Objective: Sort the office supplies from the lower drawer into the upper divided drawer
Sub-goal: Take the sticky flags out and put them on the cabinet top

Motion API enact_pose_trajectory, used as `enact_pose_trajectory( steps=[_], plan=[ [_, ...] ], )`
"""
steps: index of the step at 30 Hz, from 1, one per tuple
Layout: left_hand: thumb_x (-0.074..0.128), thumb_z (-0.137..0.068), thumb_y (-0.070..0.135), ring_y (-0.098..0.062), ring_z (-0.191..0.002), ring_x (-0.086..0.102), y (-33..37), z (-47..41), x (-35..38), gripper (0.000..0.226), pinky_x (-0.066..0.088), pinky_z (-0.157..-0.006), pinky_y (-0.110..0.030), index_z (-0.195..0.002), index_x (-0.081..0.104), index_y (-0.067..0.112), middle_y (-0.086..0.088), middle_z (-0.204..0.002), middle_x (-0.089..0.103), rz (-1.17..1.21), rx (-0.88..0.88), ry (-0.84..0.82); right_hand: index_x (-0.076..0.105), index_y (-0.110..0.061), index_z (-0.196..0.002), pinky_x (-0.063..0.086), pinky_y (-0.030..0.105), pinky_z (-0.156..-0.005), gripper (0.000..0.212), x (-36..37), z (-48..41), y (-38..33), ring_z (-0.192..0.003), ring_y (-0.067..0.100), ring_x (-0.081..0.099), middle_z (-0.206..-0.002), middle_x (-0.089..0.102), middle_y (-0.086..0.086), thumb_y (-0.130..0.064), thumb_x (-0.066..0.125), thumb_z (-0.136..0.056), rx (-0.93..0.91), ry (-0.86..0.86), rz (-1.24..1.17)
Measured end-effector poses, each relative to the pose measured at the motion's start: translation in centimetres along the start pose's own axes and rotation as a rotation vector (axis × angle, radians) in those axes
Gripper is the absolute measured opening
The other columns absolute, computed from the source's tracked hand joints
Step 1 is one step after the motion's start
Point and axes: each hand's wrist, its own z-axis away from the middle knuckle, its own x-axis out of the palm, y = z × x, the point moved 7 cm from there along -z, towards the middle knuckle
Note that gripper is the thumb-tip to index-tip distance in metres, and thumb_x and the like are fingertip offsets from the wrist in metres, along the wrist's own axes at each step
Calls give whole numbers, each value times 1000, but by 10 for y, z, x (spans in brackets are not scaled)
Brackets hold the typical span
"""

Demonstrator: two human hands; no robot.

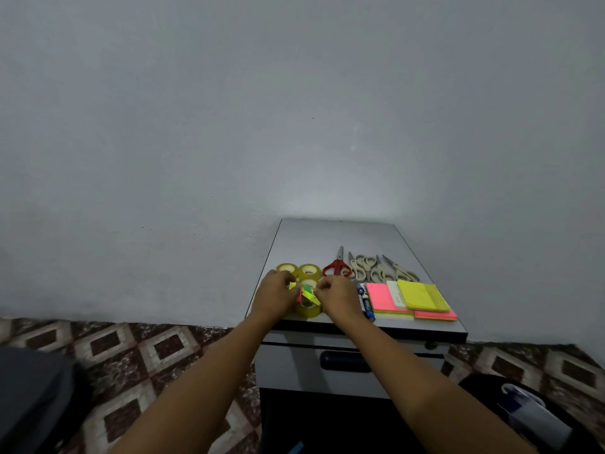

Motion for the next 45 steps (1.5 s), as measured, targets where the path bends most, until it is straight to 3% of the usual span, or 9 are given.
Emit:
enact_pose_trajectory(
  steps=[4, 7, 10, 17, 21, 29, 35, 37, 45],
  plan=[
    [61, -88, 19, -15, -87, 59, 15, 30, -7, 18, 37, -66, -14, -99, 69, 8, -5, -98, 67, 115, 77, 13, 71, -6, -97, 51, 27, -78, 16, -4, 28, -1, -88, 17, 64, -96, 71, 9, -14, 65, -85, -46, -37, -57],
    [61, -89, 18, -11, -80, 59, 17, 62, 5, 15, 36, -59, -5, -94, 70, 7, -2, -88, 68, 169, 123, -114, 72, -9, -94, 41, 13, -63, 13, -4, 60, 8, -77, 8, 59, -88, 70, 3, -17, 67, -85, -61, -111, -87],
    [59, -91, 19, -6, -72, 55, 4, 96, 28, 15, 37, -58, -6, -92, 68, 6, -2, -83, 66, 186, 122, -278, 71, -13, -88, 40, 14, -61, 9, 8, 94, 36, -67, 1, 55, -75, 63, -4, -20, 68, -84, 2, -215, -85],
    [57, -92, 18, -4, -91, 56, -60, 169, 117, 19, 35, -69, -8, -105, 68, 11, -1, -105, 67, 33, 17, -705, 71, -8, -94, 39, 2, -57, 15, 70, 183, 129, -70, 3, 56, -79, 64, 0, -18, 71, -83, 252, -424, -104],
    [52, -93, 13, -12, -103, 57, -89, 190, 152, 25, 34, -74, -6, -115, 64, 7, -6, -117, 64, -75, -26, -854, 69, -7, -101, 43, 13, -69, 20, 114, 213, 166, -85, 11, 60, -100, 69, 9, -18, 68, -85, 392, -568, -90],
    [52, -90, 9, -31, -111, 56, -142, 208, 216, 30, 44, -93, -34, -118, 60, 1, -18, -119, 60, -442, 19, -1103, 68, -8, -108, 41, 17, -82, 25, 176, 237, 211, -106, 17, 61, -112, 66, 5, -18, 67, -85, 499, -756, -17],
    [43, -96, 11, -33, -128, 39, -150, 203, 238, 38, 40, -100, -42, -134, 46, 9, -18, -141, 38, -829, 304, -1112, 67, -12, -79, 38, 19, -66, 10, 198, 234, 218, -81, 17, 56, -91, 64, 10, -10, 61, -87, 443, -829, 12],
    [42, -97, 12, -32, -130, 36, -155, 204, 244, 40, 38, -101, -42, -137, 43, 13, -17, -145, 34, -926, 369, -1113, 50, -23, -59, 38, 22, -64, 32, 205, 231, 218, -78, 18, 54, -81, 58, 7, -9, 61, -86, 416, -817, 16],
    [40, -99, 17, -34, -130, 35, -165, 207, 250, 37, 38, -101, -43, -135, 43, 12, -20, -145, 32, -954, 437, -1094, 41, -19, -54, 38, 25, -59, 39, 227, 230, 213, -72, 21, 53, -80, 60, 14, -11, 56, -89, 352, -839, 8]
  ],
)
